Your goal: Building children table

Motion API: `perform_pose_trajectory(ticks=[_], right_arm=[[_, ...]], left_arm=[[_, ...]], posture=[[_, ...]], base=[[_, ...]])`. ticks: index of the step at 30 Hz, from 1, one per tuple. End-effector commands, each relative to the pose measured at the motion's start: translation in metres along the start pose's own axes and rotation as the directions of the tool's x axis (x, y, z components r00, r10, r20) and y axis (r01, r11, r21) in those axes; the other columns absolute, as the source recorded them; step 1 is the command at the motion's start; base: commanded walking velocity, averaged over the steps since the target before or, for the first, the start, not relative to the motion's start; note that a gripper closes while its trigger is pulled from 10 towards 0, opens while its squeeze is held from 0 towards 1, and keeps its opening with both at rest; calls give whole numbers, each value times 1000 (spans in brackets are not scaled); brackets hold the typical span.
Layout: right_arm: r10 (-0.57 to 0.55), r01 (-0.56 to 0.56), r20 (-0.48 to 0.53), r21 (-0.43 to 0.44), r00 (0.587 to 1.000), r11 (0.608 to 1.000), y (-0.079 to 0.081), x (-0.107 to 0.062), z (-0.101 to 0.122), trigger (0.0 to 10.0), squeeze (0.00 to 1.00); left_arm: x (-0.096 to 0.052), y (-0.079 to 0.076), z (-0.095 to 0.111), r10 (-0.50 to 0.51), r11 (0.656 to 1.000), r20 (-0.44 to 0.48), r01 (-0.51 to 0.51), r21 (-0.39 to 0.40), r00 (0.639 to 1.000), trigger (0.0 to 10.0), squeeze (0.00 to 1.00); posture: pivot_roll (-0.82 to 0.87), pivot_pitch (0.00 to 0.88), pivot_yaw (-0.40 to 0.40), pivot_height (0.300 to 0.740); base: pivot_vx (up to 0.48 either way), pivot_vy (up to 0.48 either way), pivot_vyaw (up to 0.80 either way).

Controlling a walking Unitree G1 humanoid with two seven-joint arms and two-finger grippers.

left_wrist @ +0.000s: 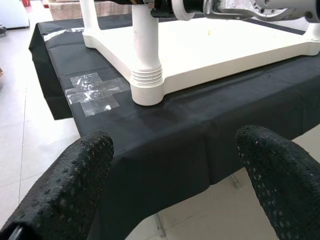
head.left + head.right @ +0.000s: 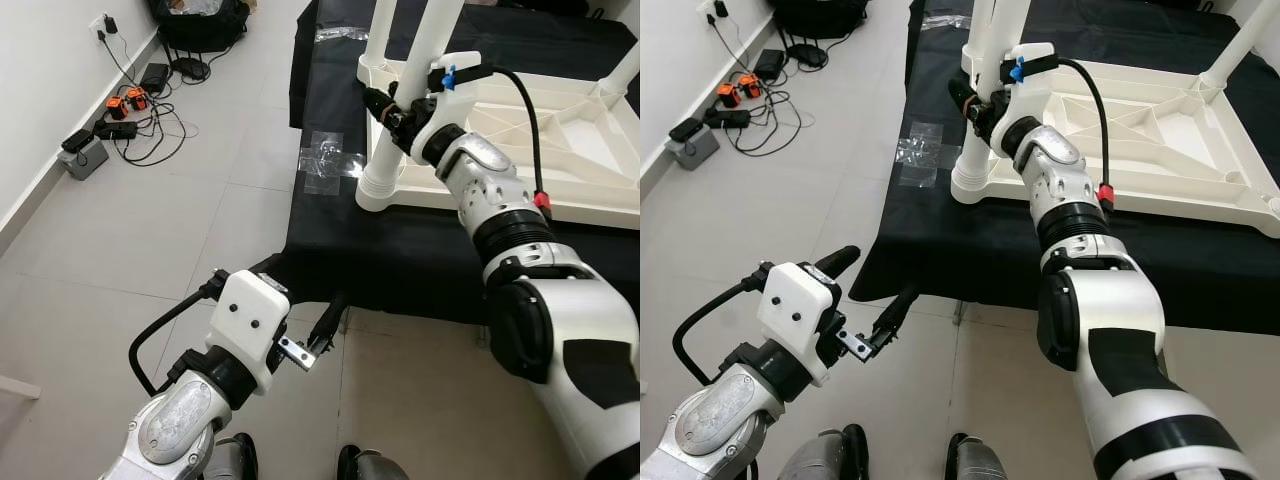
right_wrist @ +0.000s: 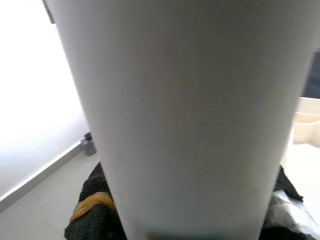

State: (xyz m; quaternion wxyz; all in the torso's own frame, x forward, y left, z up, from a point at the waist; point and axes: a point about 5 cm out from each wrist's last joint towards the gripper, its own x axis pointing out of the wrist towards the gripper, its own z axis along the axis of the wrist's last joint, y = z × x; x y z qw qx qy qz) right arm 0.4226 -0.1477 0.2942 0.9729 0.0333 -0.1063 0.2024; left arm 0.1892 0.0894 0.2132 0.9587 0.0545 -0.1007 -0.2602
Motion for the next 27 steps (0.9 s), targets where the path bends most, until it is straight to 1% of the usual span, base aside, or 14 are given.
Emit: perform_pose_trajectory(ticks=[1, 3, 4, 5, 7, 8, 10, 17, 18, 20, 21, 23, 24, 27], right_arm=[[-190, 188, -81, -28, 978, 982, -12, -7, -21, 0, 0], [-396, 392, -85, -65, 914, 918, -25, -14, -26, 0, 0], [-396, 392, -85, -65, 914, 918, -25, -14, -26, 0, 0], [-543, 537, -81, -85, 835, 839, -34, -21, -29, 0, 0], [-543, 537, -81, -85, 835, 839, -34, -21, -29, 0, 0], [-668, 664, -55, -81, 742, 744, -40, -27, -29, 0, 0], [-759, 758, -12, -55, 650, 650, -35, -30, -25, 0, 0], [-769, 768, -13, -13, 640, 640, -7, -21, -26, 0, 0], [-753, 753, -14, -7, 658, 658, 0, -18, -27, 4118, 0], [-753, 753, -14, -7, 658, 658, 0, -18, -27, 4118, 0], [-705, 705, 8, 4, 709, 709, 14, -12, -27, 10000, 0], [-705, 705, 8, 4, 709, 709, 14, -12, -27, 10000, 0], [-689, 690, 37, 7, 724, 724, 20, -10, -25, 10000, 1000], [-681, 682, 78, 12, 728, 731, 29, -9, -19, 10000, 1000]], left_arm=[[0, -3, -2, -4, 1000, -10, 4, -5, 1000, 10000, 0], [0, -3, -2, -5, 1000, -9, 5, -5, 1000, 10000, 0], [0, -3, -2, -5, 1000, -9, 5, -5, 1000, 10000, 0], [0, -3, -2, -6, 1000, -9, 6, -5, 1000, 10000, 0], [0, -3, -2, -6, 1000, -9, 6, -5, 1000, 10000, 0], [0, -4, -2, -7, 1000, -9, 7, -4, 1000, 10000, 0], [0, -4, -2, -8, 1000, -9, 8, -5, 1000, 10000, 0], [0, -6, -3, -10, 1000, -8, 10, -9, 1000, 10000, 0], [0, -6, -3, -11, 1000, -8, 11, -10, 1000, 10000, 0], [0, -6, -3, -11, 1000, -8, 11, -10, 1000, 10000, 0], [0, -6, -3, -11, 1000, -10, 11, -11, 1000, 10000, 0], [0, -6, -3, -11, 1000, -10, 11, -11, 1000, 10000, 0], [-1, -6, -4, -10, 1000, -12, 10, -10, 1000, 10000, 0], [0, -6, -5, -12, 1000, -14, 12, -11, 1000, 10000, 0]], posture=[[106, 224, -84, 740], [106, 220, -84, 740], [106, 220, -84, 740], [106, 220, -84, 740], [106, 220, -84, 740], [107, 213, -86, 740], [107, 213, -86, 740], [104, 205, -88, 740], [105, 204, -89, 740], [105, 204, -89, 740], [106, 202, -91, 740], [106, 202, -91, 740], [106, 202, -90, 740], [102, 201, -89, 740]], base=[[0, 0, 0], [0, 0, 0], [0, 0, 0], [0, 0, 0], [0, 0, 0], [0, 0, 0], [0, 0, 0], [0, 0, 0], [0, 0, 0], [0, 0, 0], [0, 0, 0], [0, 0, 0], [0, 0, 0], [0, 0, 0]])
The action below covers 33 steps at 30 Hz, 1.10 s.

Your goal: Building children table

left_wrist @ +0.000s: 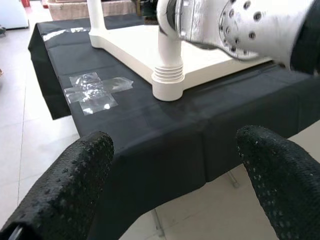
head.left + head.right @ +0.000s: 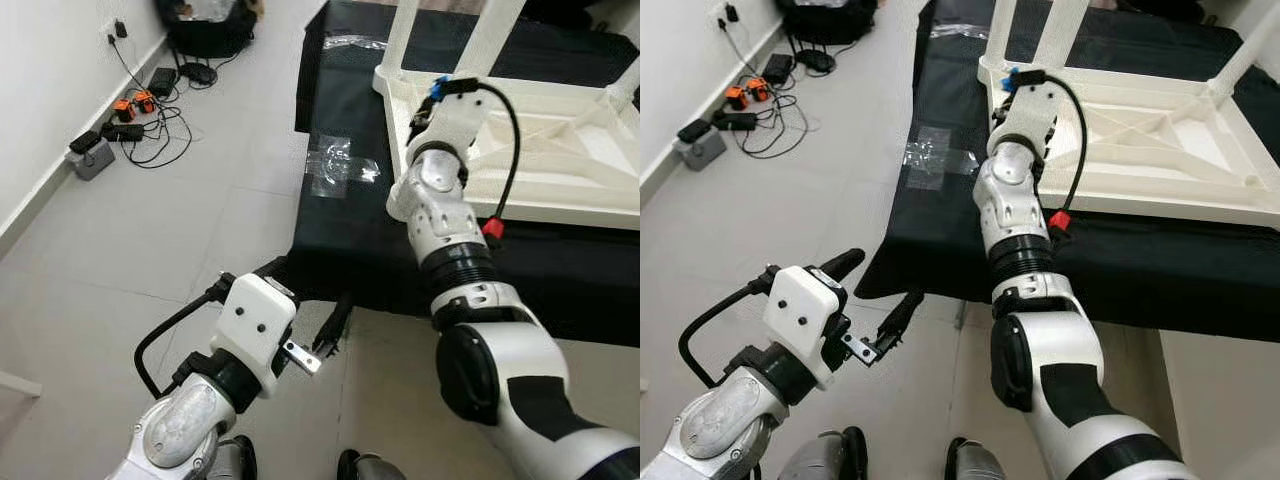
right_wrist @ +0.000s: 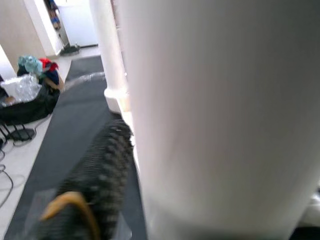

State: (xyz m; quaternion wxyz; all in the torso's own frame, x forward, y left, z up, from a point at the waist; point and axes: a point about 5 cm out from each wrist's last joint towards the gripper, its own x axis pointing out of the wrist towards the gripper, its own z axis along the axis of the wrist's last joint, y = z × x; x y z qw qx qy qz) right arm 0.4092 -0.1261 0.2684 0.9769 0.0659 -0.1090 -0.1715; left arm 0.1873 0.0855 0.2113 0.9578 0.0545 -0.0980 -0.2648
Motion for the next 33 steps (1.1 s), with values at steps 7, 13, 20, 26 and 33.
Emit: perform_pose_trajectory(ticks=[7, 13, 20, 26, 33], right_arm=[[-10, 10, 52, -10, 999, 1000, 2, -7, 10, 10000, 0], [-11, 18, 111, -61, 994, 998, -19, -18, 9, 10000, 43], [-27, 38, 119, -96, 992, 995, -34, -28, 2, 10000, 878], [70, -65, 68, -73, 995, 995, -31, -39, -5, 10000, 0], [215, -214, 18, -32, 976, 976, -27, -58, -14, 10000, 0]], left_arm=[[2, -1, -4, -3, 1000, -7, 3, -9, 1000, 10000, 0], [4, 1, -6, -1, 1000, -9, 1, -1, 1000, 10000, 0], [6, 2, -8, -3, 1000, -2, 3, 0, 1000, 10000, 0], [7, 4, -8, -1, 1000, 2, 1, 2, 1000, 10000, 0], [9, 5, -9, 3, 1000, 6, -3, 6, 1000, 10000, 0]], posture=[[100, 197, -86, 740], [90, 187, -84, 740], [82, 174, -77, 740], [80, 170, -77, 740], [72, 166, -78, 740]], base=[[0, 0, 0], [0, 0, 0], [0, 0, 0], [0, 0, 0], [0, 0, 0]])
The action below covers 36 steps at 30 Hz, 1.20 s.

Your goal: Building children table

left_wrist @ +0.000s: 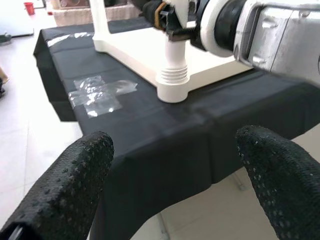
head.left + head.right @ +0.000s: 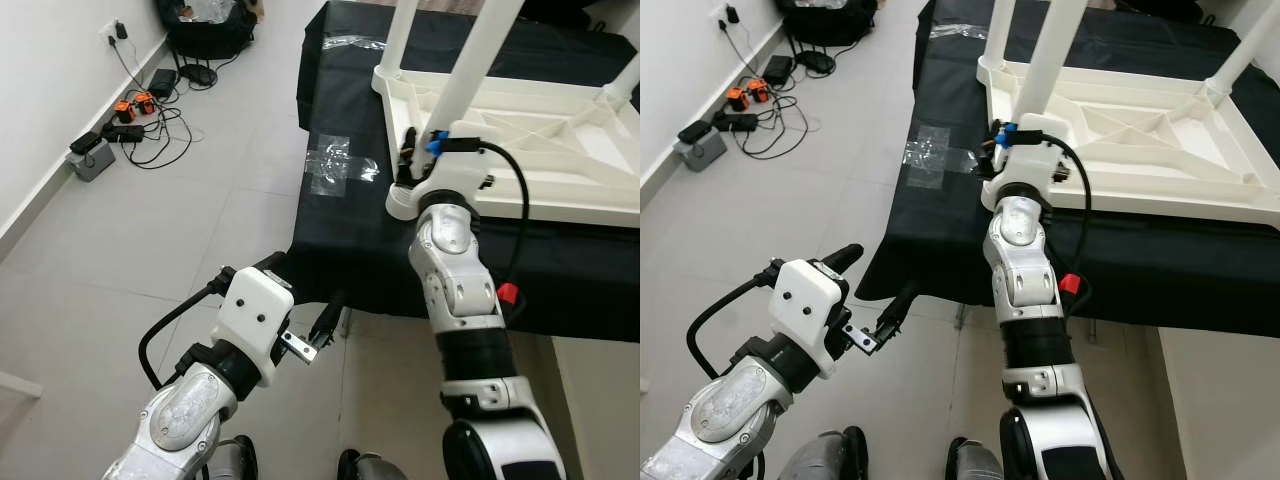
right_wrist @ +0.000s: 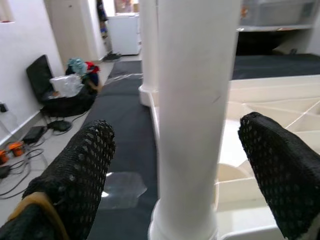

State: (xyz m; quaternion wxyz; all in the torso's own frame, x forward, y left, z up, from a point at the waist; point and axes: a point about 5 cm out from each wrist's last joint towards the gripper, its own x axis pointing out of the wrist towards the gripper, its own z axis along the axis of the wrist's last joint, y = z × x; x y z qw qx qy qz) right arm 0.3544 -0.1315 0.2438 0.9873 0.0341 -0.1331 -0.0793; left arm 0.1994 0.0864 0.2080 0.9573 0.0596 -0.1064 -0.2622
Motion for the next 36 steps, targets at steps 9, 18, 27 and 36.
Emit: perform_pose_trajectory(ticks=[9, 18, 27, 36], right_arm=[[117, -129, -114, -112, 987, 985, -37, -67, -34, 10000, 0], [171, -223, -214, -250, 962, 942, -62, -116, -64, 10000, 0], [236, -302, -281, -219, 930, 928, -42, -138, -78, 10000, 0], [275, -354, -309, -239, 910, 904, -37, -149, -85, 10000, 0]], left_arm=[[-3, 4, -18, 53, 998, -68, -54, -20, 996, 10000, 0], [-11, 7, -45, 126, 991, -170, -130, -15, 977, 10000, 0], [-25, 0, -67, 180, 979, -260, -198, -42, 949, 10000, 0], [-29, -2, -76, 203, 973, -284, -226, -51, 937, 10000, 0]], posture=[[51, 155, -77, 740], [45, 130, -66, 740], [58, 89, -62, 740], [53, 57, -58, 740]], base=[[0, 0, 0], [0, 0, 0], [0, 0, -622], [0, 0, -567]])
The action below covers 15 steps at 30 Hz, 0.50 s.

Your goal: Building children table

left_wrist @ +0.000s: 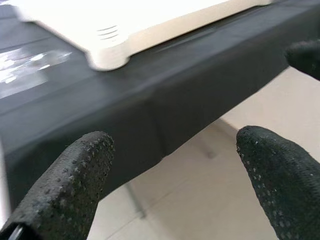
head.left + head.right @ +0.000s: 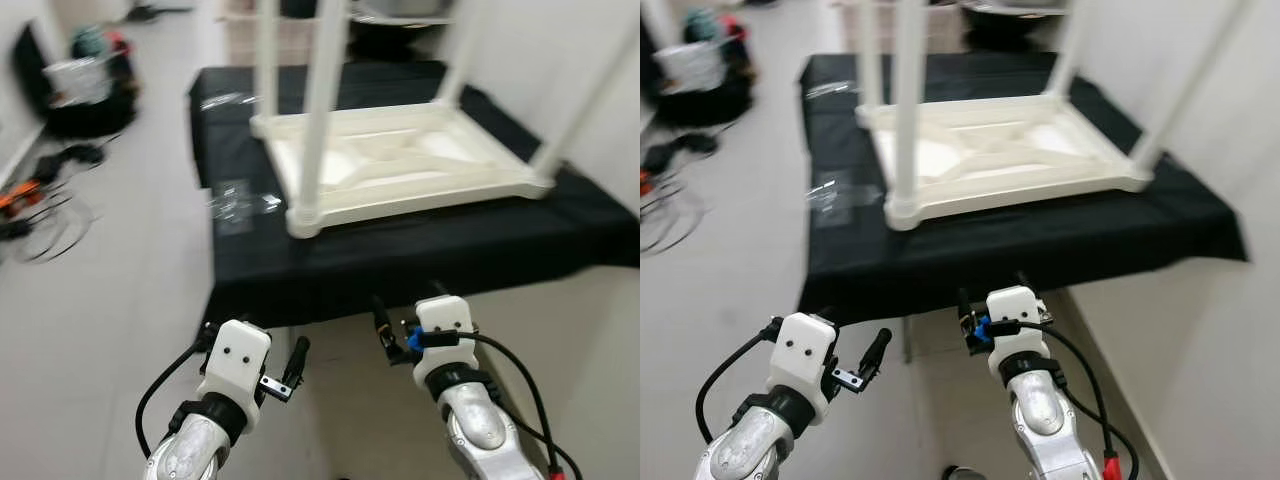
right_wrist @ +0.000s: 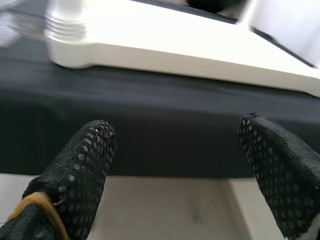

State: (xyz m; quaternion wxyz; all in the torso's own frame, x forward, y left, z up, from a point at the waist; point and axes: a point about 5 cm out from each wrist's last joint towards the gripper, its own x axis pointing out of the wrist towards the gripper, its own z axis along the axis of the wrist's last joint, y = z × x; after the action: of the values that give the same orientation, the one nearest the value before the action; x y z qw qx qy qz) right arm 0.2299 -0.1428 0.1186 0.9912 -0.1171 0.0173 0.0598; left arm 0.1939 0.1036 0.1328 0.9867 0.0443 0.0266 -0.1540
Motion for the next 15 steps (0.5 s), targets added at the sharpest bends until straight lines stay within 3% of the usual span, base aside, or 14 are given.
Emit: perform_pose_trajectory(ticks=[1, 4, 8, 10, 13, 15], right_arm=[[13, -13, 15, -2, 1000, 1000, 4, 0, 1, 10000, 0], [5, -5, 13, 8, 1000, 1000, 2, 1, 0, 10000, 0], [-134, 133, 26, 14, 991, 991, -25, 17, 6, 10000, 0], [-139, 139, 28, 13, 990, 990, -26, 17, 6, 10000, 0], [-250, 248, 58, 38, 966, 968, -50, 32, 18, 10000, 0], [-250, 248, 58, 38, 966, 968, -50, 32, 18, 10000, 0]], left_arm=[[-1, 1, -5, 22, 1000, -10, -23, -12, 1000, 10000, 0], [-1, 3, -5, 38, 999, -5, -38, -16, 999, 10000, 0], [-1, 25, 0, 187, 982, 22, -186, -35, 982, 10000, 0], [-1, 26, 0, 193, 981, 22, -192, -38, 981, 10000, 0], [-8, 67, 22, 376, 925, 108, -380, 14, 920, 10000, 0], [-8, 67, 22, 376, 925, 108, -380, 14, 920, 10000, 0]], posture=[[53, 49, -61, 740], [55, 39, -63, 740], [57, 34, -66, 740], [57, 34, -66, 740], [73, 46, -77, 740], [73, 46, -77, 740]], base=[[0, 0, 0], [0, 0, 0], [279, 0, 0], [281, 0, 0], [282, 0, 0], [289, 0, 0]])
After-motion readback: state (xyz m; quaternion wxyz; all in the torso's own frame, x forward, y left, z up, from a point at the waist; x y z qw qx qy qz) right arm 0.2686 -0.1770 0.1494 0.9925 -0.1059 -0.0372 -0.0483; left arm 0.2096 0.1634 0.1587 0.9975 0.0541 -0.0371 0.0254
